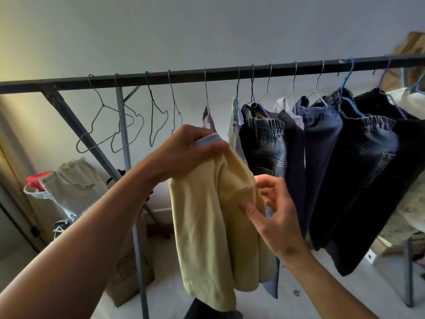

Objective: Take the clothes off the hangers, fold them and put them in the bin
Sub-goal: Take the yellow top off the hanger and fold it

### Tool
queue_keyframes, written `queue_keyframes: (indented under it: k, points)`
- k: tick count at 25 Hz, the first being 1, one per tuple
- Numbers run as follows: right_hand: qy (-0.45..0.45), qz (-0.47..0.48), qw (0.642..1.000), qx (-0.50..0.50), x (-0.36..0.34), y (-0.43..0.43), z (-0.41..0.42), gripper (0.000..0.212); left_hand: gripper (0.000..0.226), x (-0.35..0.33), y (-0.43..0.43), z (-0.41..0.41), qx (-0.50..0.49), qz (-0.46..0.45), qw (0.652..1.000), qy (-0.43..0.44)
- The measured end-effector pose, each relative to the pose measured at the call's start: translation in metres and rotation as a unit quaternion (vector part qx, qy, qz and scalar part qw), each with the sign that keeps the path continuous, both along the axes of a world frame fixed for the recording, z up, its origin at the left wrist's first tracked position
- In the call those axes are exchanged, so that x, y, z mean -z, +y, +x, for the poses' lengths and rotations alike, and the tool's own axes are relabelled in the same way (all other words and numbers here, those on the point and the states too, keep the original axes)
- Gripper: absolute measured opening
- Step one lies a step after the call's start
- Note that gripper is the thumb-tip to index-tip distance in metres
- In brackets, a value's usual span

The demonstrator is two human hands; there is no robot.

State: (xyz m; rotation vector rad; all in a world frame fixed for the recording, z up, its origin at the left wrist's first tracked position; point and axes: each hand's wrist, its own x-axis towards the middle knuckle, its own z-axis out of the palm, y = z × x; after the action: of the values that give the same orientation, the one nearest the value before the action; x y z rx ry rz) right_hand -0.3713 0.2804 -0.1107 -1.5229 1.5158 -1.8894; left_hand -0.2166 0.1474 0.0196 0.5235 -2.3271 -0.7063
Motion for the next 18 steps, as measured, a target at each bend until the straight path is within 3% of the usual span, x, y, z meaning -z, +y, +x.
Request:
queue_keyframes:
  k: [3, 7, 11, 18]
  points:
    - [0.004, 0.048, 0.999, -0.013, 0.006, -0.006, -0.002, 0.026, 0.059, -0.004, 0.001, -0.001, 0.003, -0.02, 1.0, -0.002]
    - [0.003, 0.191, 0.974, -0.119, 0.008, -0.006, -0.013, 0.023, 0.044, -0.013, 0.002, 0.002, 0.004, -0.015, 1.0, -0.004]
    - [-0.126, 0.159, 0.966, -0.163, 0.004, 0.001, -0.034, 0.024, 0.054, -0.02, -0.006, 0.012, -0.005, 0.009, 1.0, -0.019]
    - [-0.225, 0.118, 0.954, -0.158, -0.001, -0.004, -0.032, 0.018, 0.059, -0.023, -0.005, 0.015, -0.023, 0.032, 0.999, -0.035]
